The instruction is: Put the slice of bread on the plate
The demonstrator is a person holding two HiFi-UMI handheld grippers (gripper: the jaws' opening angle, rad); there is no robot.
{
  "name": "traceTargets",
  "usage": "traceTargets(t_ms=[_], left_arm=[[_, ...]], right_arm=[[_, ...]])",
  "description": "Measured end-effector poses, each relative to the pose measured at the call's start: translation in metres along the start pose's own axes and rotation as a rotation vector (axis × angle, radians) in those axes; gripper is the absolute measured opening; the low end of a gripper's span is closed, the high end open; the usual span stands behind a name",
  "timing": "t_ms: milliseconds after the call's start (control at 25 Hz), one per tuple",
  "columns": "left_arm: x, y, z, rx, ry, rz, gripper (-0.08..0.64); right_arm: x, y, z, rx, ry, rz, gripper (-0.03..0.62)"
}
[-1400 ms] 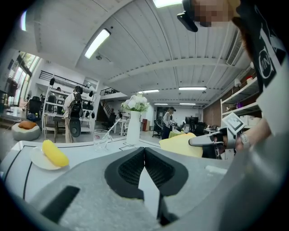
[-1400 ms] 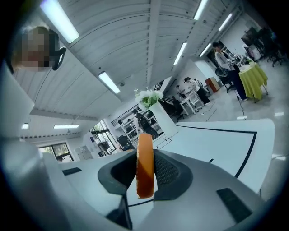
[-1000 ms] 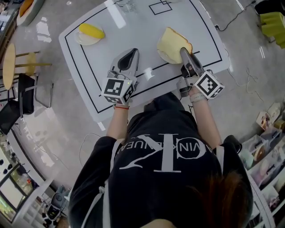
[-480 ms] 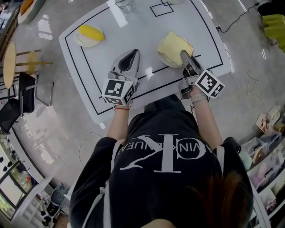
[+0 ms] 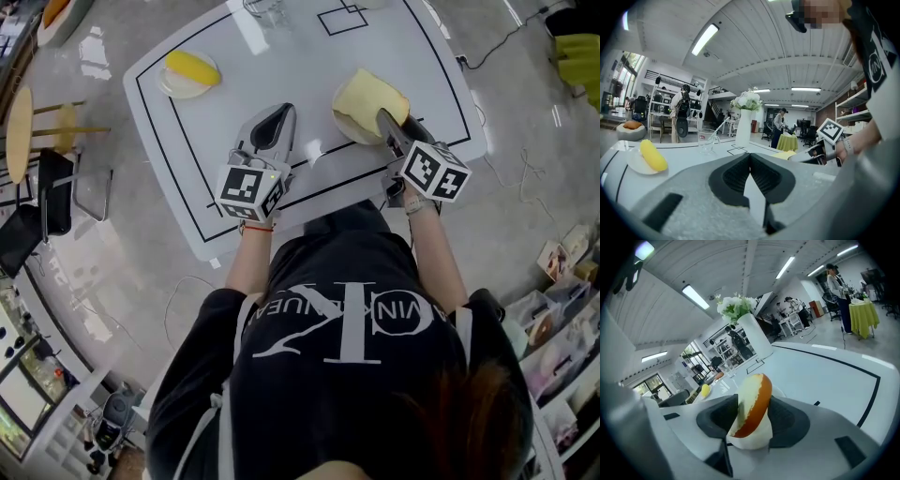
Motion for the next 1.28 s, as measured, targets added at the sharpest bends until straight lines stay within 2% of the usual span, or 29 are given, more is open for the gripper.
traceTargets(t_ms=[400,840,1040,1280], left_arm=[[0.000,0.003,0.000,-0.009,0.001,0.013,0.003],[-0.002,0.008,0.000,-0.022,-0.006,0.019,0.003],[-0.002,0.006,0.001,-0.021,-0.008,0.010,0.003],[-0.004,0.002,0.002,-0.017,-0.012,-0.002,0.003]], right_arm=[[0.004,-0.009,-0.001,-0.164,0.077,-0.091,0.242],[0.004,-0.008,-0.002,-0.180,0.102,-0.105,0.273],[0.001,-0.011,-0.007,-0.188,0.118,-0.120,0.316],[-0.006,-0.009,-0.008,-0.208,0.102,-0.119,0.318]])
Point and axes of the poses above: the fingertips, and each gripper's own axes: x forward along the fingers, y to its left, z out of its top, the point moved 4 cm from there along -x, backward along the fingers, and after that the axes turned 1 degree about -y, right-handed, at the moved point
